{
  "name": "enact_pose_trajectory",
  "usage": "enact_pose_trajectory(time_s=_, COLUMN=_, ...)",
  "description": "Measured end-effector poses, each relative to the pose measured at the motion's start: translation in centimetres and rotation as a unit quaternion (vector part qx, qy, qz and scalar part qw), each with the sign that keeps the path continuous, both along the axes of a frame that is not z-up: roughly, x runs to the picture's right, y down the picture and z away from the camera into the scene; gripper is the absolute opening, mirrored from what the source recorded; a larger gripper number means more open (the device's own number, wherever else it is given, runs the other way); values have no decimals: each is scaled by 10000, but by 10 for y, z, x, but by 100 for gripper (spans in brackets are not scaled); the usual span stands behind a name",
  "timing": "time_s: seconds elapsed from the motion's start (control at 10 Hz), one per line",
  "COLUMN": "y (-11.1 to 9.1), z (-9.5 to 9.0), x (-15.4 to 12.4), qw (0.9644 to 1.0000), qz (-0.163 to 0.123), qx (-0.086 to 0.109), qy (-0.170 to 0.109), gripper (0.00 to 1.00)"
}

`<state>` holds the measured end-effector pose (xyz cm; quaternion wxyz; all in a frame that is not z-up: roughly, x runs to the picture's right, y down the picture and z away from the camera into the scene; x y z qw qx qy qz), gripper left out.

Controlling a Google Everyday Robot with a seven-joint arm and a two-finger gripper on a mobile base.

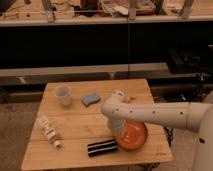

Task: Push the ceramic bowl across the table

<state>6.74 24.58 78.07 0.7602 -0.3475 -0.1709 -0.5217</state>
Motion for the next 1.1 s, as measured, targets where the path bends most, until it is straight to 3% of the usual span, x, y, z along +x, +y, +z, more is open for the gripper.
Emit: enact_pose_trajectory(time_s=1.1, y=4, z=1, x=-8, qw=9999, qz=-110, qx=-46, qy=-119, gripper=19)
